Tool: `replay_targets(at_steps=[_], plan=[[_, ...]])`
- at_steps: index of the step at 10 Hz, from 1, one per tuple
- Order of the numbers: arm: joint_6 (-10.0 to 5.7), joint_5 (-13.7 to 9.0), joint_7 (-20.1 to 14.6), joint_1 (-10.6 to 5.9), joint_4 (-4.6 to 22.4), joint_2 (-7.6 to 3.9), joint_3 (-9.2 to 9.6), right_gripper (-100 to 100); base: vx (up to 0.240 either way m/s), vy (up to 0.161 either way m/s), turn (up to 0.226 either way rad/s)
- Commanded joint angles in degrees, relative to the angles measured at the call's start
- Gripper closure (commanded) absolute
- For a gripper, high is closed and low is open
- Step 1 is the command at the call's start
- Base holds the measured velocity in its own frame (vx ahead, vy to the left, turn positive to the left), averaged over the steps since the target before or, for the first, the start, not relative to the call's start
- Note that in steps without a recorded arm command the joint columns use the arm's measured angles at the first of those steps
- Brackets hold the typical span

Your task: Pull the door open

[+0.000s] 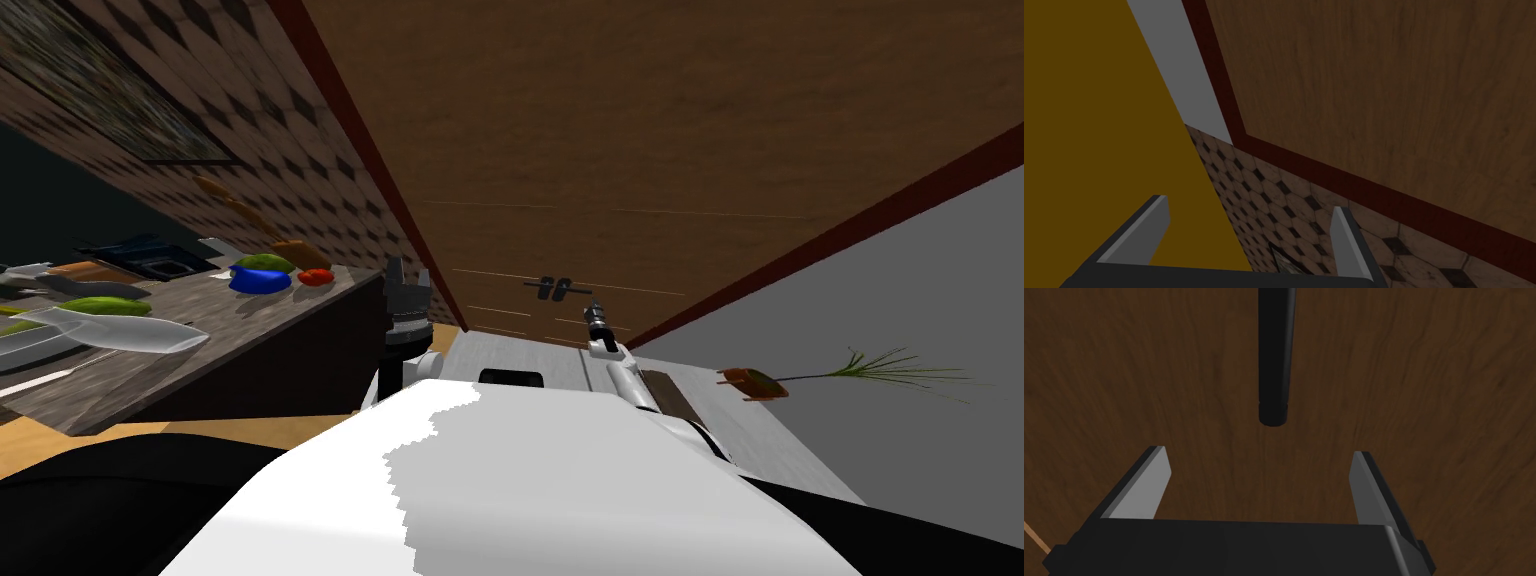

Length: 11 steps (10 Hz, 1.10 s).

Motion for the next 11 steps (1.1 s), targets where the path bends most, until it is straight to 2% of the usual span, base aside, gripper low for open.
replay_targets(at_steps=[1, 3, 4, 5, 6, 11], plan=[[-1.22, -0.7, -1.2, 0.22, 1.7, -1.90, -0.84, -100, 0.182, -0.016, 0.162], [-1.96, -1.0, -2.0, 0.09, 2.2, -2.68, -0.79, -100, 0.219, -0.006, 0.188], [-2.33, -1.0, -2.3, -0.44, 2.1, -2.33, -0.14, -100, 0.243, 0.096, 0.228], [-1.85, -1.0, -2.1, -0.06, 1.8, -2.44, -0.49, -100, 0.116, 0.046, 0.045], [-1.85, -1.0, -2.1, -0.06, 1.8, -2.44, -0.49, 100, -0.015, -0.009, -0.040], [-1.85, -1.0, -2.1, -0.06, 1.8, -2.44, -0.49, 100, -0.024, -0.005, 0.004]])
